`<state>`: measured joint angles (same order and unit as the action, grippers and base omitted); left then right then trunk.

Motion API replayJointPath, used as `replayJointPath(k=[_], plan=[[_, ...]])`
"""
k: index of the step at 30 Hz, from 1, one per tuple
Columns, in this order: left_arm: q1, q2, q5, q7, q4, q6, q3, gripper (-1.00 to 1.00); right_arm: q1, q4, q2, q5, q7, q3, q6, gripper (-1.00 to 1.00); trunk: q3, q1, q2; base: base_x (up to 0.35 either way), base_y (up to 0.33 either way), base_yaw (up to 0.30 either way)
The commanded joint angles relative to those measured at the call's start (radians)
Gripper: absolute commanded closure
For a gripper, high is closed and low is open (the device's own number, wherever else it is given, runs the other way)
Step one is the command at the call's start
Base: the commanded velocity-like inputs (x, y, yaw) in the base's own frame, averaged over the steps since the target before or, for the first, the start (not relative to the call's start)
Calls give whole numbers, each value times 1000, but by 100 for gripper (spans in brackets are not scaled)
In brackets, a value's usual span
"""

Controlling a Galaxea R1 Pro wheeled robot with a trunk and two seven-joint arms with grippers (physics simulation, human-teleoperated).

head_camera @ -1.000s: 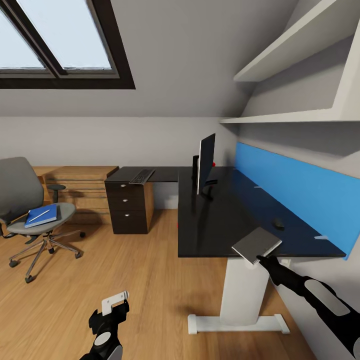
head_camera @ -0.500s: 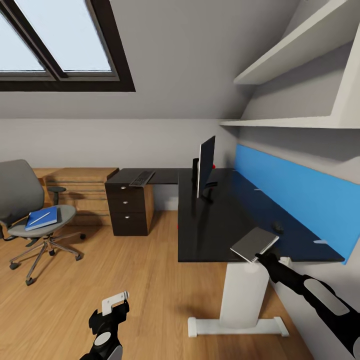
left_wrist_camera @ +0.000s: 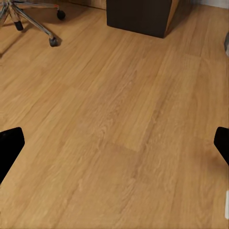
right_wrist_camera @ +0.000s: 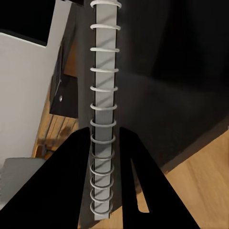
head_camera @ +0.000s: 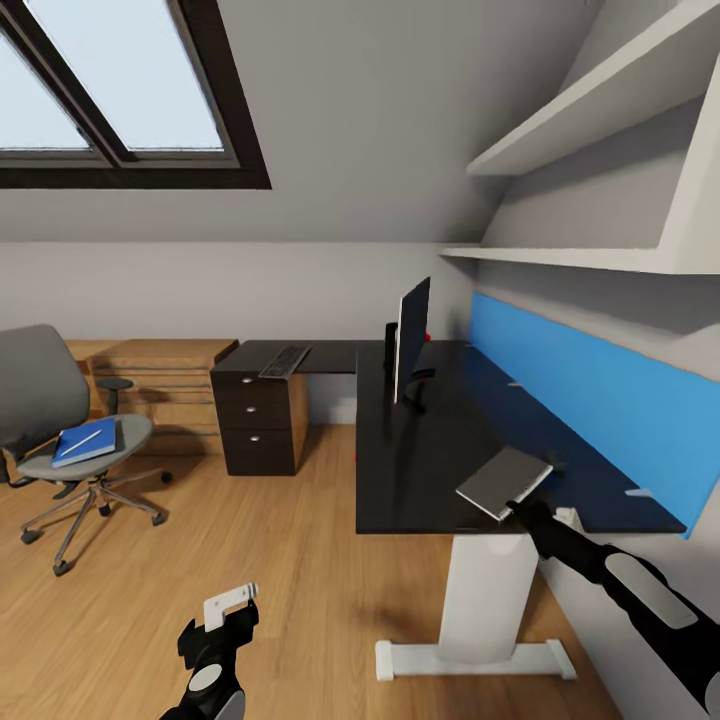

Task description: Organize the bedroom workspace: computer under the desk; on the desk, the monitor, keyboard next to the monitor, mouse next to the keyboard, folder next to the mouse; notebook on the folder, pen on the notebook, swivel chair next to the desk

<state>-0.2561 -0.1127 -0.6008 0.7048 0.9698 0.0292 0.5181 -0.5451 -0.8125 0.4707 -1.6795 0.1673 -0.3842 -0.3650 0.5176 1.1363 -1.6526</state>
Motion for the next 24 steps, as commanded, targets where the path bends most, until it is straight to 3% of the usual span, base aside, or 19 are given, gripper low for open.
replayJointPath(k=[1, 10, 17, 24], plan=[[-1, -2, -8, 7, 1, 3, 5, -100, -1, -3, 1, -5, 3, -4, 0, 100, -2, -4, 7, 0, 0, 0], [-1, -1, -8, 6, -2, 2, 5, -100, -1, -92, 2, -1, 0, -16, -6, 100, -5, -8, 14, 0, 0, 34], [-1, 1, -2, 2, -24, 1, 12, -100, -1, -122, -1, 16, -3, -65, -5, 100, -5, -8, 14, 0, 24, 243], [-1, 2, -1, 1, -26, 2, 14, -100, -1, -134, -19, 34, -6, -106, -3, 100, -5, -8, 14, 0, 231, 273]])
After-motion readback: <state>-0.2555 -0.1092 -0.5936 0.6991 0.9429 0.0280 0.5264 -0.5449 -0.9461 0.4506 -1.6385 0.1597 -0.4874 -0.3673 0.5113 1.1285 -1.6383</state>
